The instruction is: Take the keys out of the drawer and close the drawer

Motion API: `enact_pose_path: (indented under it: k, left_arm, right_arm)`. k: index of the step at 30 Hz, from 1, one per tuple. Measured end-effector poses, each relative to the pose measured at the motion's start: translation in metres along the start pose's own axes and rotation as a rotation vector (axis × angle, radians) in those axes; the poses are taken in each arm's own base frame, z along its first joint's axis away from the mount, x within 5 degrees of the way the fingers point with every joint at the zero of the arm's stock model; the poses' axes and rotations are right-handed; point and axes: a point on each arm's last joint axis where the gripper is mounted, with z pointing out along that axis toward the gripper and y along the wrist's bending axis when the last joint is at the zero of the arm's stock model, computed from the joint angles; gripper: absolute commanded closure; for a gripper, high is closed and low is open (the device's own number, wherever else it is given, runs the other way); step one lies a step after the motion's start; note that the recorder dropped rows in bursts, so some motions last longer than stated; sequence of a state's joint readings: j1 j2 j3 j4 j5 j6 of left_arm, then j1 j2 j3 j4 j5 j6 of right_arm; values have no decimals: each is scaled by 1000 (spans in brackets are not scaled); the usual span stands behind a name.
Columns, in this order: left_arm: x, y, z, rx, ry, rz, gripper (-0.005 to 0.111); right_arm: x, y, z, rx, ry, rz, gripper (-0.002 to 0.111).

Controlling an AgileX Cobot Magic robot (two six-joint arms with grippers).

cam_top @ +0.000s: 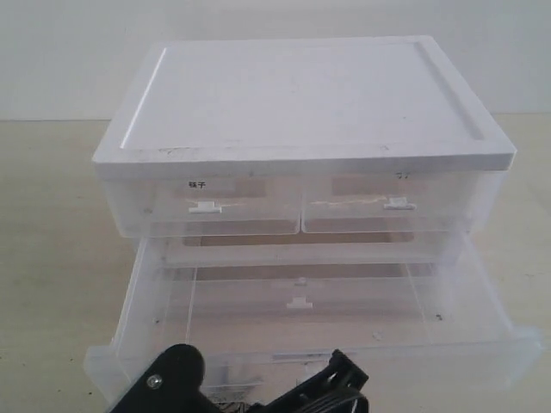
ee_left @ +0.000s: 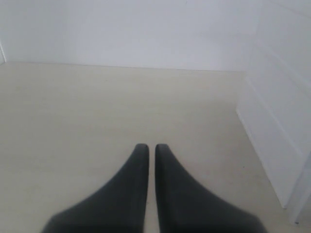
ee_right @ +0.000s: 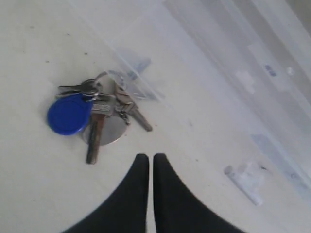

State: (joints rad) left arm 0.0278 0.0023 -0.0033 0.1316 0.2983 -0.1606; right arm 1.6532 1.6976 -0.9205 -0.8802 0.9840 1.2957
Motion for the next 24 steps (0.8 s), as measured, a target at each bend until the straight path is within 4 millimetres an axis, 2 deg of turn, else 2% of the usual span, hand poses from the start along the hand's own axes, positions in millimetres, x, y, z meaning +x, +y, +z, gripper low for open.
enact_pose_path:
  k: [4,14,19,24]
  left_arm:
    - [0,0,0,0,0,0,102]
    - [0,0,0,0,0,0,102]
    - [0,0,0,0,0,0,102]
    - [0,0,0,0,0,0,102]
  right_arm:
    - [3,-6,4,47,-27,-1,108]
    - [-11,-31,20,151,-53,25,108]
    - [-15,-31,20,149,-99,-6,108]
    - [-21,-37,18,216,-167,-9,108]
